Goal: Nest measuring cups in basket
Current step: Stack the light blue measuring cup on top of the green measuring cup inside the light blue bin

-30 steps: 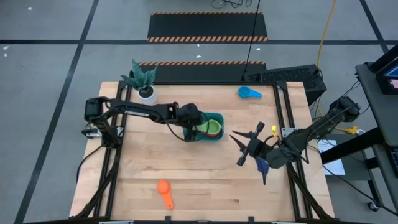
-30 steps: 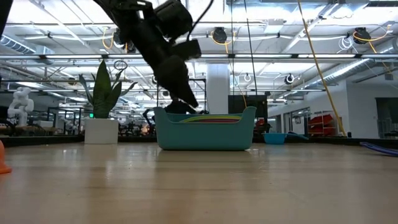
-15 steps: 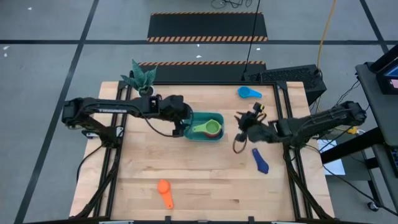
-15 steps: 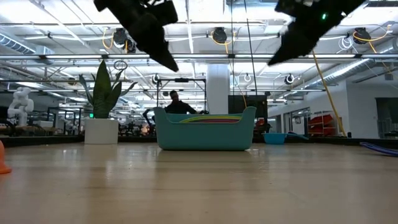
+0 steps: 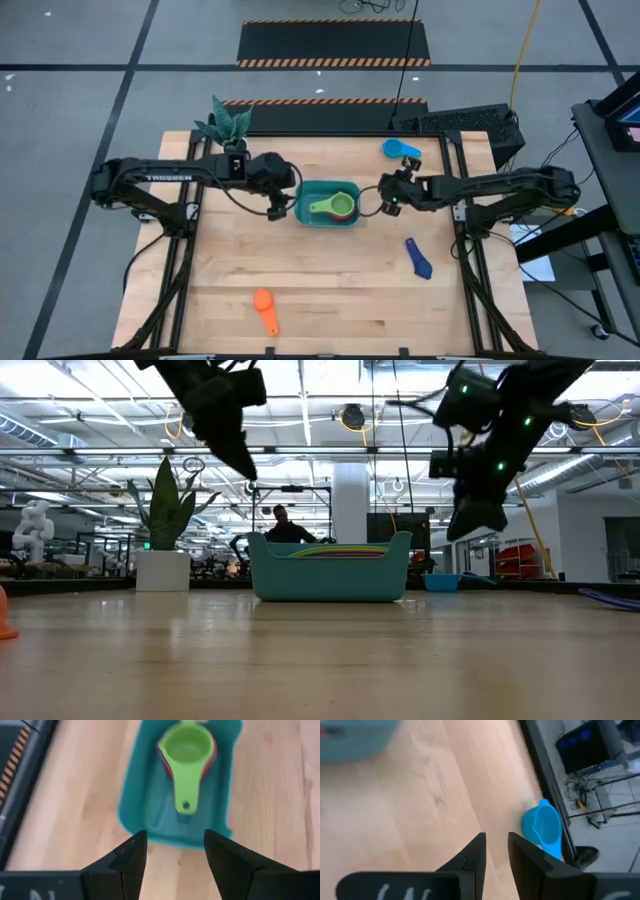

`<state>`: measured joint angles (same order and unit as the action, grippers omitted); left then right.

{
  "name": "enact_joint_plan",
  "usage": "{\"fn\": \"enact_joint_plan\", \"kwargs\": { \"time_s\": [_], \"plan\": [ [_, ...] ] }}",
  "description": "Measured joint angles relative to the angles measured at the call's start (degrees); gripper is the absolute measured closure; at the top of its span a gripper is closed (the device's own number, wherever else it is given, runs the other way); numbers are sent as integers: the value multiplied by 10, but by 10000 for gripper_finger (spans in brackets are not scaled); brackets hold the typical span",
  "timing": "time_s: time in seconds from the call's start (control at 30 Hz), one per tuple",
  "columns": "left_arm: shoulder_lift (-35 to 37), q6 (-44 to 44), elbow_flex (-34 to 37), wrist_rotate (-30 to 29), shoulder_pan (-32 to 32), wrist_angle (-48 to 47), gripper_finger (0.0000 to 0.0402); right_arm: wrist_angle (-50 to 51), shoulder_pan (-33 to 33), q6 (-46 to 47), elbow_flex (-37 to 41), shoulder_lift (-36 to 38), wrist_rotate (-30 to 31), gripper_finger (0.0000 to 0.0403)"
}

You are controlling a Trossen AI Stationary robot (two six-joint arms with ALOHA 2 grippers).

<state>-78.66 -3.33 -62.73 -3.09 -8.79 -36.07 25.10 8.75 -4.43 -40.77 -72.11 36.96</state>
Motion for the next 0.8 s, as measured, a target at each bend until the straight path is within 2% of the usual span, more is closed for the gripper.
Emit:
{"fn": "enact_joint_plan", "kwargs": {
  "time_s": [0.2, 0.37, 0.57, 0.7, 0.8],
  "plan": [
    [0, 32, 21, 0, 22, -4, 209, -62, 73, -150, 36, -1, -16, 321],
    [0, 47, 32, -1, 38, -2, 209, -135, 131, -252, 50, -1, -21, 282],
    [-1, 61, 33, -23, 44, -2, 208, -243, 209, -347, 75, -1, -117, 248],
    [-1, 61, 33, -25, 44, -3, 208, -258, 263, -407, 83, -1, -200, 246],
    [-1, 52, 33, -25, 44, -2, 208, -258, 302, -446, 83, -1, -231, 246]
  ]
}}
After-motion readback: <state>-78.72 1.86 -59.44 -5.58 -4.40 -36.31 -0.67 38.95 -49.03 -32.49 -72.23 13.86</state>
